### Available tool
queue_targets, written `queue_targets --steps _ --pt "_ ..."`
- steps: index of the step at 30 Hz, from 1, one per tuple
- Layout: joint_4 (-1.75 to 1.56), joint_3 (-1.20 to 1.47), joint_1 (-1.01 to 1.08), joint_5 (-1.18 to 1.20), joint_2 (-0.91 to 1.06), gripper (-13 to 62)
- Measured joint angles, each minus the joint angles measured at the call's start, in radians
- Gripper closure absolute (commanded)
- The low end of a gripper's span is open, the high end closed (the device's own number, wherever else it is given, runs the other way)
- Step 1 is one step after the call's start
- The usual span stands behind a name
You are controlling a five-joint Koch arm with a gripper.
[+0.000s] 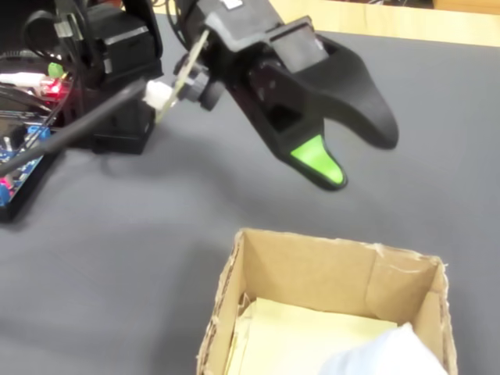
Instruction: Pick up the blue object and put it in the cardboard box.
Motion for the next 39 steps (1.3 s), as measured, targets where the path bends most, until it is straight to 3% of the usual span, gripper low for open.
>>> queue_targets --steps 20,30,39 --pt "-0.066 0.517 -0.535 0.037 0.308 15.6" --pt "-0.287 0.727 -0.597 0.044 0.308 15.6" --pt "-0.249 0.729 -0.598 0.046 0.308 15.6"
